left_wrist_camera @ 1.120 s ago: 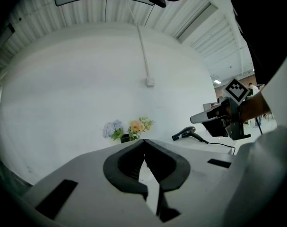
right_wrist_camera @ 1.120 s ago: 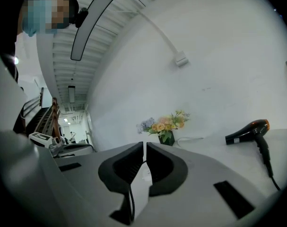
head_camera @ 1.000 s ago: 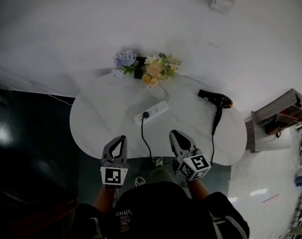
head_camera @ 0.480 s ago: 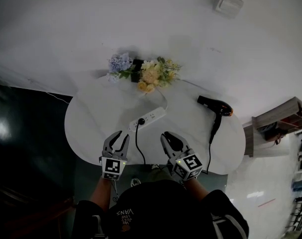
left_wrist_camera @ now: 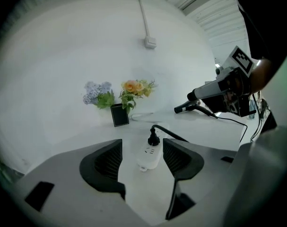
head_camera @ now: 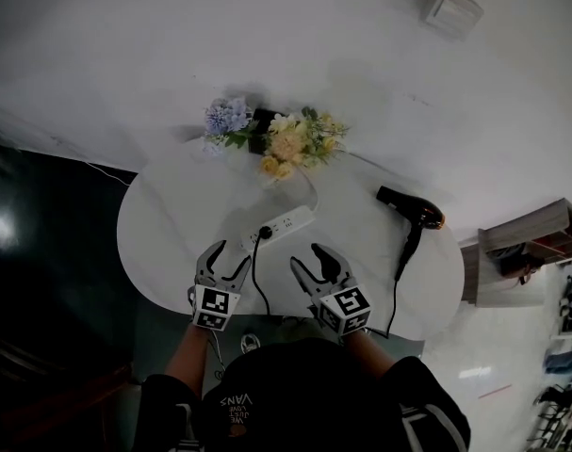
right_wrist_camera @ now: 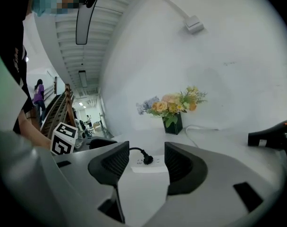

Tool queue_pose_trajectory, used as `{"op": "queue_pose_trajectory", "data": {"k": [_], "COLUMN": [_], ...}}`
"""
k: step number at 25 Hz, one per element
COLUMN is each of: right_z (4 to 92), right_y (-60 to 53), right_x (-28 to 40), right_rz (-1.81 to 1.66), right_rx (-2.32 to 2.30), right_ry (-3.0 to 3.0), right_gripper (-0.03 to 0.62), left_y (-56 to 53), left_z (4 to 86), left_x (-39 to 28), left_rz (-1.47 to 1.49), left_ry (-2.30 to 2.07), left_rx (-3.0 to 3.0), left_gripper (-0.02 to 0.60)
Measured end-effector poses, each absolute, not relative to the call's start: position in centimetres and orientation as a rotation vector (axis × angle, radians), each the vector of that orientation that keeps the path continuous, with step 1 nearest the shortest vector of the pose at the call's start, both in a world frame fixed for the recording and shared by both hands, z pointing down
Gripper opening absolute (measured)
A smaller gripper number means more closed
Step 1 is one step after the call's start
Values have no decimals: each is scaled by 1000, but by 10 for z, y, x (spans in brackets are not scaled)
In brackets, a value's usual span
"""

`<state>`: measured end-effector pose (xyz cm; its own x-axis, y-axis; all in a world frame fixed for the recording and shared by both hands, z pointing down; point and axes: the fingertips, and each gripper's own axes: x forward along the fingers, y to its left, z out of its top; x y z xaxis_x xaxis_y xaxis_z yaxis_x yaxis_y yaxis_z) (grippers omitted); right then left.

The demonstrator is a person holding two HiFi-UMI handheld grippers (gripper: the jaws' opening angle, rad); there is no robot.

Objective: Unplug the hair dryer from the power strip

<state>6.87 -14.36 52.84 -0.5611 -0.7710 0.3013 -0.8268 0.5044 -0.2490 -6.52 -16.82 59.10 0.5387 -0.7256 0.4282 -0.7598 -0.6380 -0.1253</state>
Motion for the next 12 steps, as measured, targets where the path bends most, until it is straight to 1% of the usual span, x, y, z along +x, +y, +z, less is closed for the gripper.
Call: {"op": "queue_pose_trajectory", "data": {"k": [6,12], "right_z": [547,558], "right_y": [-156,-172], "right_x": [66,59], "right_rz": [551,543], "right_rx": [1320,1253], "right_ry": [-2563,-2556], "right_gripper": [221,221], "left_y": [-183,-192], "left_z": [611,634], "left_x": [-58,-47], "left_rz": [793,925], "left_ry": [-1232,-1082], "left_rx": [2693,2725], "left_gripper": [284,314]}}
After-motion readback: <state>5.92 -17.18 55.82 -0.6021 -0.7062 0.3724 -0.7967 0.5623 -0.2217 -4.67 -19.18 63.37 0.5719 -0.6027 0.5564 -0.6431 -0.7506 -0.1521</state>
